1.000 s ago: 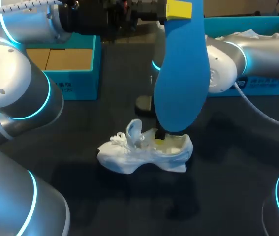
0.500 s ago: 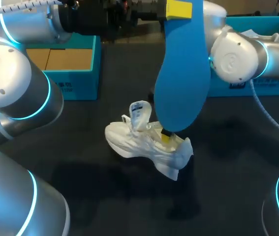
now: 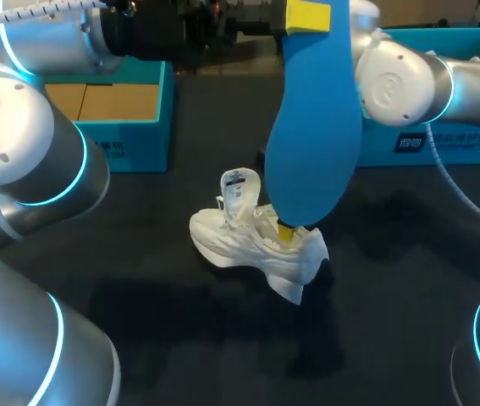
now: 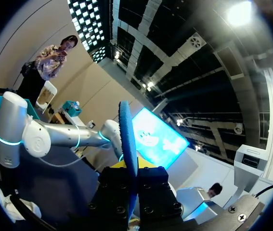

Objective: Take the shoe out of the shoebox, open the shoe tongue, remove and reinsert the insole, then place the shoe into the shoebox

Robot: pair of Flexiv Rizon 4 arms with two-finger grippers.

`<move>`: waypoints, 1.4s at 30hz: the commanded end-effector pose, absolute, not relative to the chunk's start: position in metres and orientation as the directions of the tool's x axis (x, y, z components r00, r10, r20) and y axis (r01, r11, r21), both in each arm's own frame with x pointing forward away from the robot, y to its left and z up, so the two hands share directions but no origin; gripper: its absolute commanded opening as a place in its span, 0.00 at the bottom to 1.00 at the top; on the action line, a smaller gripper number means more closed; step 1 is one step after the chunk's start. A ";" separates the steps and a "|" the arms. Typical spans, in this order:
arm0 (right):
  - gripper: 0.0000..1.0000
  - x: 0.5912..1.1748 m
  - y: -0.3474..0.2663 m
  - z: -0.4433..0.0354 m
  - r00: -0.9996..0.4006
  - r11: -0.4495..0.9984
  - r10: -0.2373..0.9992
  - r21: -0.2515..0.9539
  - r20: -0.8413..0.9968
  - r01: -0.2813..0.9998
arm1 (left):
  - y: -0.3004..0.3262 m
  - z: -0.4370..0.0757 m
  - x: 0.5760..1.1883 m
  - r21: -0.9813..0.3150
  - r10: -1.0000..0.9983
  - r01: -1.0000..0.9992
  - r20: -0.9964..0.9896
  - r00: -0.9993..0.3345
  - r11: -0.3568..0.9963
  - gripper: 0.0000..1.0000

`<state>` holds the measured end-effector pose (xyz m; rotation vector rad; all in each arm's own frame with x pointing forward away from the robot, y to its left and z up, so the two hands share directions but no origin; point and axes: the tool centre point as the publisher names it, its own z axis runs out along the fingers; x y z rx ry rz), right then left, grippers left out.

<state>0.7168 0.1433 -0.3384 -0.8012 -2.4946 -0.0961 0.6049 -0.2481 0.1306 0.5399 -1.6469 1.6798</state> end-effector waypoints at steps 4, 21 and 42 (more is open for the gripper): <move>0.00 0.713 0.143 -0.335 -0.599 0.697 0.686 -0.137 0.414 0.703 | -0.248 0.130 0.605 -0.681 0.197 -0.729 0.725 -0.659 0.065 0.00; 0.00 0.705 0.134 -0.329 -0.524 0.516 0.835 0.090 0.169 0.852 | -0.248 0.130 0.605 -0.681 0.197 -0.729 0.725 -0.659 0.065 0.00; 0.00 0.711 0.133 -0.332 -0.410 0.401 0.888 0.083 0.209 0.912 | -0.248 0.130 0.605 -0.681 0.197 -0.729 0.725 -0.659 0.065 0.00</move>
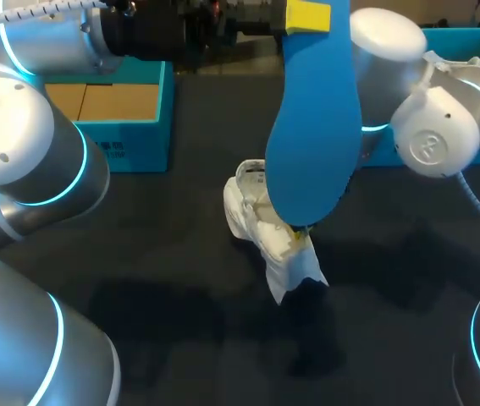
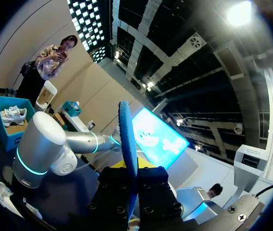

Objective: Take the shoe out of the shoebox, open the shoe tongue, remove and reinsert the insole, then place the shoe into the shoebox

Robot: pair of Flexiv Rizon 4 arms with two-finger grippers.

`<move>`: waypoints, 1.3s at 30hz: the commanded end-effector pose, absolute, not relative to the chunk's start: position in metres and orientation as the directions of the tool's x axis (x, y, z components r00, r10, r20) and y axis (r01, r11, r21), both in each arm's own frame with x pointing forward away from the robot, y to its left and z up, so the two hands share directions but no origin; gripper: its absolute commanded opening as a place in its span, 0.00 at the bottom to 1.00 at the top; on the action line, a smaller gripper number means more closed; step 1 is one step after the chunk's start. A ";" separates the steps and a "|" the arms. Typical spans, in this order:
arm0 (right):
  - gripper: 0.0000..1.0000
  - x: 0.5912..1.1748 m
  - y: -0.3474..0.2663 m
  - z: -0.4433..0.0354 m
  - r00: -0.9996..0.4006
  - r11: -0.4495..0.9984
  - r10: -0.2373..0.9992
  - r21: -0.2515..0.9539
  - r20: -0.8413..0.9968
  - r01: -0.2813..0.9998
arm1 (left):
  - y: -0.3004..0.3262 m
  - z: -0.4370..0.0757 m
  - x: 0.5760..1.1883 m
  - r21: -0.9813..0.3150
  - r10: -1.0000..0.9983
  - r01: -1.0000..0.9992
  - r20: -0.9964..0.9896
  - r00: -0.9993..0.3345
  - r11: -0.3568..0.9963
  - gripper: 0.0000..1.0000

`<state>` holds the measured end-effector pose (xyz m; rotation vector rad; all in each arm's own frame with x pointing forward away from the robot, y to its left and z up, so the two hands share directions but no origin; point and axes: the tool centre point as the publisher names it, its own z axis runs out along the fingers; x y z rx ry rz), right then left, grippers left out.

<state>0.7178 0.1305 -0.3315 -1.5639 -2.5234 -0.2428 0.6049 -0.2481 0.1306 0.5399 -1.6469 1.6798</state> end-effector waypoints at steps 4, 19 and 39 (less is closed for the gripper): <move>0.00 0.709 0.136 -0.337 -0.347 0.334 0.917 0.097 0.198 0.938 | -0.248 0.130 0.605 -0.681 0.197 -0.729 0.725 -0.659 0.065 0.00; 0.00 0.707 0.151 -0.353 -0.222 0.189 0.958 0.181 0.181 0.965 | -0.248 0.130 0.605 -0.681 0.197 -0.729 0.725 -0.659 0.065 0.00; 0.00 0.713 0.164 -0.388 -0.153 0.122 0.929 0.111 0.337 0.986 | -0.248 0.130 0.605 -0.681 0.197 -0.729 0.725 -0.659 0.065 0.00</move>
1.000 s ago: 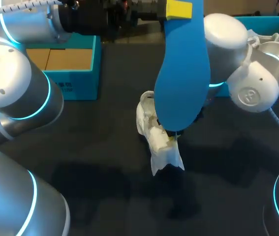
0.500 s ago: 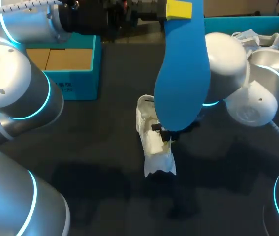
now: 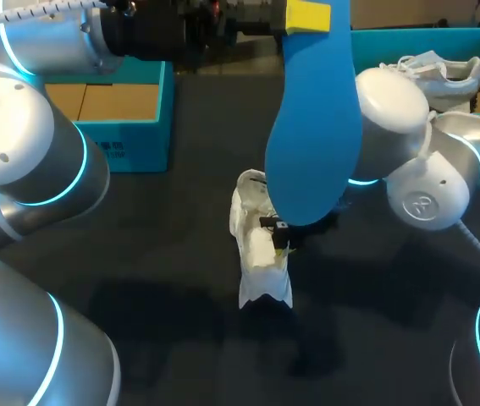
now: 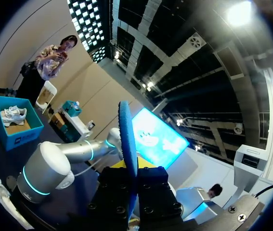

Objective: Take the shoe out of the shoebox, open the shoe tongue, remove and reinsert the insole, then place the shoe into the shoebox

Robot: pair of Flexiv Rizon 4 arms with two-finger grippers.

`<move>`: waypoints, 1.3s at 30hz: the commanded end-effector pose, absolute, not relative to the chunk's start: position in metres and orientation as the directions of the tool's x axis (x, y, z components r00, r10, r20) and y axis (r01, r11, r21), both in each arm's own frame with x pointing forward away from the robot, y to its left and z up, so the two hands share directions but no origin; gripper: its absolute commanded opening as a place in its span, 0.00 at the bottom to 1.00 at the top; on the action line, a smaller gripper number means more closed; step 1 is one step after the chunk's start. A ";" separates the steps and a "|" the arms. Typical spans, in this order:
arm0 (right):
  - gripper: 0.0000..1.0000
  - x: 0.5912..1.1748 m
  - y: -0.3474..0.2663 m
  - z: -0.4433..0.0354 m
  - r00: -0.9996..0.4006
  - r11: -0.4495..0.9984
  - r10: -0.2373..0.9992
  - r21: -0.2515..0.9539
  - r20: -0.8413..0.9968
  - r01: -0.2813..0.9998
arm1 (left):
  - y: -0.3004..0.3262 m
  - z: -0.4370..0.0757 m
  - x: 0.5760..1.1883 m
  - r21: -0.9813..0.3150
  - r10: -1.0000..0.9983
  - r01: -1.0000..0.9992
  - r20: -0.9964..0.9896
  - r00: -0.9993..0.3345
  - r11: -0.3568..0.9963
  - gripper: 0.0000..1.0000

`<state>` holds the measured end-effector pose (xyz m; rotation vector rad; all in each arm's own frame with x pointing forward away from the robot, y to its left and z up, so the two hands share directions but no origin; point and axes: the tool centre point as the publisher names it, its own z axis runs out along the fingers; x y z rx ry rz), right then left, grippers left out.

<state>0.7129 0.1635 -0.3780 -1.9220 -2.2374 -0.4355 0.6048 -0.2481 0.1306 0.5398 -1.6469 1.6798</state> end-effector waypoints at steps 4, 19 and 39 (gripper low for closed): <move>1.00 0.710 0.162 -0.378 -0.124 0.091 0.926 0.108 0.357 0.990 | -0.248 0.130 0.605 -0.681 0.197 -0.729 0.725 -0.659 0.065 0.00; 1.00 0.702 0.159 -0.335 -0.092 0.027 0.852 0.131 0.516 0.991 | -0.248 0.130 0.605 -0.681 0.197 -0.729 0.725 -0.659 0.065 0.00; 1.00 0.702 0.127 -0.264 -0.076 -0.036 0.645 0.129 0.760 0.991 | -0.248 0.130 0.605 -0.681 0.197 -0.729 0.725 -0.659 0.065 0.00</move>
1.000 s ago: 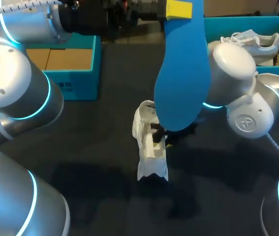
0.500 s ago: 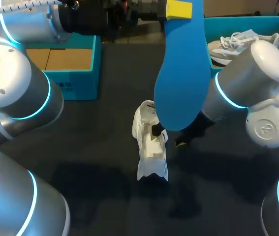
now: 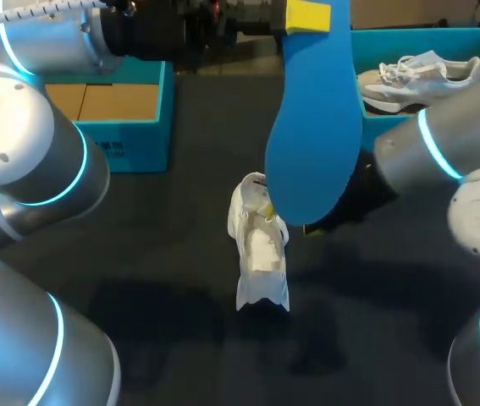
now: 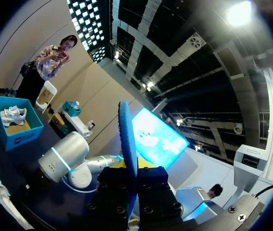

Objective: Take the shoe out of the shoebox, open the shoe tongue, remove and reinsert the insole, then place the shoe into the shoebox

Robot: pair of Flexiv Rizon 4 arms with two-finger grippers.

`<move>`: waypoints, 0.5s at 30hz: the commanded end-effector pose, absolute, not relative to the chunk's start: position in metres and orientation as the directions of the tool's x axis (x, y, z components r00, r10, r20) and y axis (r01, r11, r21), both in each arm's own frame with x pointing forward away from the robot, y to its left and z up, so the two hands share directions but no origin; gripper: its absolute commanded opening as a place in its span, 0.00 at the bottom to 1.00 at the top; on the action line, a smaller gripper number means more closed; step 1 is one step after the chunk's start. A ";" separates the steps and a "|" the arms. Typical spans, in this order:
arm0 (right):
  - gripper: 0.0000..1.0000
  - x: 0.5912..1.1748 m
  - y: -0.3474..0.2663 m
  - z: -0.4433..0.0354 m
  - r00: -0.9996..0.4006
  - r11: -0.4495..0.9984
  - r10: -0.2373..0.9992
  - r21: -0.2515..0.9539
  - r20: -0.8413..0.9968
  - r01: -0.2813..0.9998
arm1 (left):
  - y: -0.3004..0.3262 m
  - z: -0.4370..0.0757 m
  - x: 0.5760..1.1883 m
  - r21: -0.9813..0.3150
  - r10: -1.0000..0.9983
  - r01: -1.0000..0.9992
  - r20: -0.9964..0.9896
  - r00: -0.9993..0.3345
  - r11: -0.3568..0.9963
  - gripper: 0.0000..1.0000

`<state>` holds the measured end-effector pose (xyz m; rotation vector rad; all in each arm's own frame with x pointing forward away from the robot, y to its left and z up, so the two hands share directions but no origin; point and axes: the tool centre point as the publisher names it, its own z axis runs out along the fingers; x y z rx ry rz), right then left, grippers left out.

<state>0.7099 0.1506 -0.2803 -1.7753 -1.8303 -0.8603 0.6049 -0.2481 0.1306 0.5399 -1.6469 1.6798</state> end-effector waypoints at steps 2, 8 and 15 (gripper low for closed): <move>1.00 0.703 0.124 -0.256 -0.079 -0.037 0.618 0.129 0.782 0.991 | -0.248 0.130 0.605 -0.681 0.197 -0.729 0.725 -0.659 0.065 0.00; 1.00 0.704 0.115 -0.237 -0.075 -0.119 0.472 0.148 0.878 0.982 | -0.248 0.130 0.605 -0.681 0.197 -0.729 0.725 -0.659 0.065 0.00; 1.00 0.704 0.115 -0.237 -0.075 -0.119 0.472 0.148 0.878 0.982 | -0.248 0.130 0.605 -0.681 0.197 -0.729 0.725 -0.659 0.065 0.00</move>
